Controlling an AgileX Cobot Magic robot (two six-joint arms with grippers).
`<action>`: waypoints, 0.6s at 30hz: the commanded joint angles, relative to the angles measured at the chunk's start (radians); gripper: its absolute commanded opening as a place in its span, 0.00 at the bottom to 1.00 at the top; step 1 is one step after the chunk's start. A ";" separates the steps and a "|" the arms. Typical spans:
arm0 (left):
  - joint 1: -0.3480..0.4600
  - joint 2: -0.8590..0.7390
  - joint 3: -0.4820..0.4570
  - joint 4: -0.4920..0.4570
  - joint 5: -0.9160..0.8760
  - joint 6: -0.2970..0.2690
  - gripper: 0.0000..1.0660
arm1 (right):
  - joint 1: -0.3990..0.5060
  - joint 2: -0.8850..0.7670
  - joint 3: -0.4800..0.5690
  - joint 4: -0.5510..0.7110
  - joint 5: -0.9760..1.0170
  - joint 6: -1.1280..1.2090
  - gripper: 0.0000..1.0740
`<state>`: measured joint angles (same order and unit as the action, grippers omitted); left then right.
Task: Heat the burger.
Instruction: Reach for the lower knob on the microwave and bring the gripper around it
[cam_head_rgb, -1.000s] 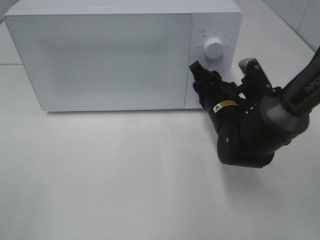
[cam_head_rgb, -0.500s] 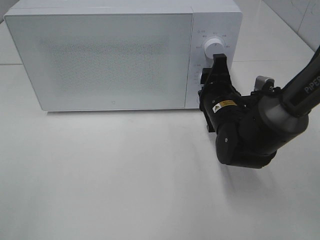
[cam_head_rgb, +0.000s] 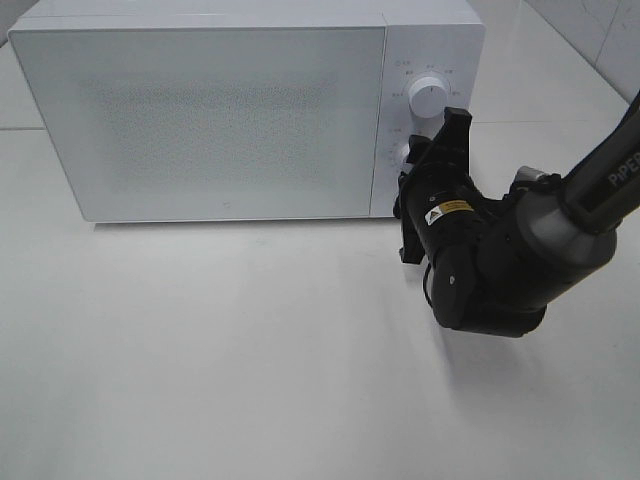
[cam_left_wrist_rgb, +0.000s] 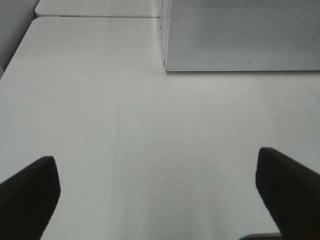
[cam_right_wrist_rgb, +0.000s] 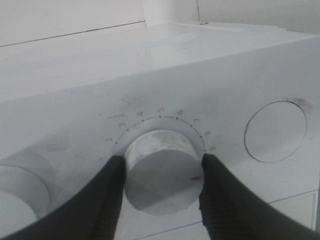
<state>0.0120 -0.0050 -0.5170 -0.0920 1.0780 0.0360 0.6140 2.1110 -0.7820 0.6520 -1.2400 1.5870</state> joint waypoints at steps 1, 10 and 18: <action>0.001 -0.023 0.000 -0.007 -0.006 -0.001 0.94 | 0.014 -0.004 -0.041 -0.123 -0.157 0.006 0.01; 0.001 -0.023 0.000 -0.007 -0.006 -0.001 0.94 | 0.014 -0.004 -0.041 -0.097 -0.157 -0.020 0.03; 0.001 -0.023 0.000 -0.007 -0.006 -0.001 0.94 | 0.014 -0.004 -0.041 -0.078 -0.157 -0.035 0.07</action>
<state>0.0120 -0.0050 -0.5170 -0.0920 1.0780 0.0360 0.6210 2.1110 -0.7850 0.6720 -1.2400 1.5690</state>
